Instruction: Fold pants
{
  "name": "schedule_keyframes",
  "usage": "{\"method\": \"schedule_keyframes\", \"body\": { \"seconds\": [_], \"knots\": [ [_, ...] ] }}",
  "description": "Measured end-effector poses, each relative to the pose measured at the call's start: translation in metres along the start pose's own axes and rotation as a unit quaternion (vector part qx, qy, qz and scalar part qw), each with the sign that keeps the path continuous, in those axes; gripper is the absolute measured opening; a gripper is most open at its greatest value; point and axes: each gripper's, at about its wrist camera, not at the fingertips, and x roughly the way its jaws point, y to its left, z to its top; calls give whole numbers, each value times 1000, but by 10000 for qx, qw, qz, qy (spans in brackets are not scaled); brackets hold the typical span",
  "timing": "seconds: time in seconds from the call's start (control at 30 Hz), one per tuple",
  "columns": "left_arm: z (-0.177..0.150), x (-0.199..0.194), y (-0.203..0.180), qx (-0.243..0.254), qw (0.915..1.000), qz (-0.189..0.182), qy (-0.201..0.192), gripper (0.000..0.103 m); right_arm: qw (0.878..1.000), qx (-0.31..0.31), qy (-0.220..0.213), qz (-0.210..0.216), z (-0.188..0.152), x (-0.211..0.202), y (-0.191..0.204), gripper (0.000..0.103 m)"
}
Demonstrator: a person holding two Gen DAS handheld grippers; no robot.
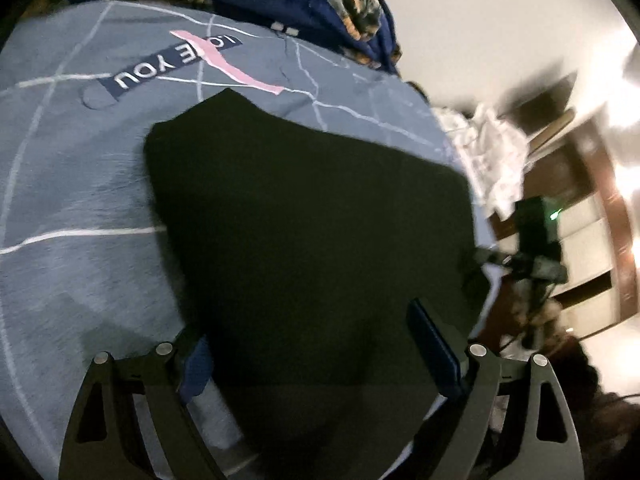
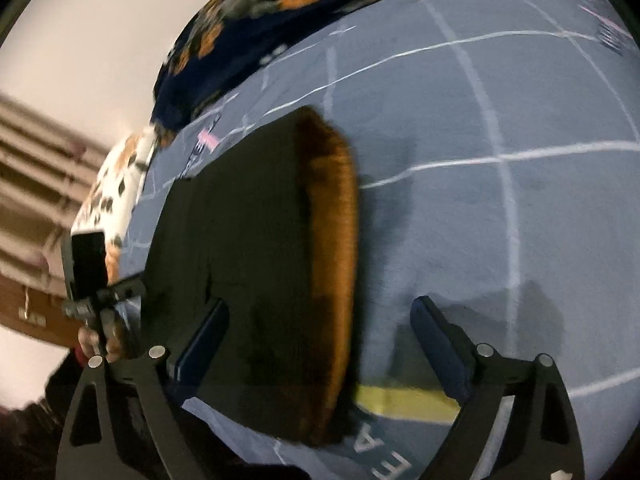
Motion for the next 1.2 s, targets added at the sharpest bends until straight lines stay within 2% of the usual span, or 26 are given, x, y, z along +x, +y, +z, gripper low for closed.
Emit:
{"method": "schedule_keyframes", "body": {
  "seconds": [0.03,0.07,0.1,0.17,0.2,0.23,0.37,0.43,0.5,0.67,0.77,1.0,1.1,1.2],
  "knots": [
    [0,3,-2,90,10000,-2,7,72,9997,-113,135,162,1,8,9,72],
    [-1,8,-6,246,9996,120,45,51,9993,-144,250,257,0,15,14,66],
    [-1,11,-7,288,9994,177,71,25,9992,-221,270,179,-1,19,18,65],
    [1,13,-2,131,9999,80,17,20,9987,-303,335,229,-2,20,23,43],
    [1,11,-1,102,9999,78,-51,19,9985,-104,330,426,-1,18,18,35],
    [1,11,-3,159,9997,132,-107,19,9981,15,281,540,-1,16,15,33],
    [4,-3,-14,296,9985,184,-417,15,9960,273,125,847,-2,7,16,28],
    [10,-12,-13,237,9982,155,-536,15,9920,420,-4,1191,1,1,19,26],
    [20,-23,-11,218,9974,185,-661,15,9899,439,-80,1349,8,0,27,25],
    [51,-58,1,217,9941,280,-1028,15,9837,355,-270,1742,49,8,61,22],
    [79,-77,14,211,9906,465,-1270,15,9806,289,-359,1905,79,20,77,21],
    [132,-92,62,191,9811,1008,-1640,14,9768,330,-485,2061,132,60,95,21],
    [151,-85,90,105,9777,1309,-1641,15,9784,298,-488,1989,150,81,95,21],
    [156,-72,112,21,9749,1614,-1531,16,9801,409,-444,1889,163,107,85,20]
  ]
}}
